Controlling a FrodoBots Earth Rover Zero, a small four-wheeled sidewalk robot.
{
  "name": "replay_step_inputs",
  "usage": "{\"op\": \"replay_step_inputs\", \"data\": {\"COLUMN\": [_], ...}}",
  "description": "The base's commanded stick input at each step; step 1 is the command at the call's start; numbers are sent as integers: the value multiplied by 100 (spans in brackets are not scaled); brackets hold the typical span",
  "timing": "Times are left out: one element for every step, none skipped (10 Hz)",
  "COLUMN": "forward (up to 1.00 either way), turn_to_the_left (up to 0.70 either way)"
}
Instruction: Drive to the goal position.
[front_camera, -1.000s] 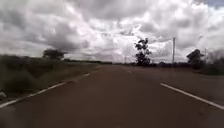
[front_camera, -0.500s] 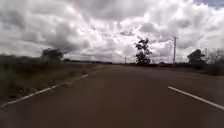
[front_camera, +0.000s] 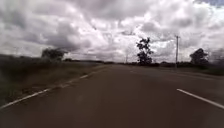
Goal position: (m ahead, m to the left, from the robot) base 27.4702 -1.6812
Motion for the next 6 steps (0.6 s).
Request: {"op": "replay_step_inputs", "data": {"forward": [100, 100, 100, 100, 100, 100], "turn_to_the_left": [0, 0, 0, 0, 0, 0]}}
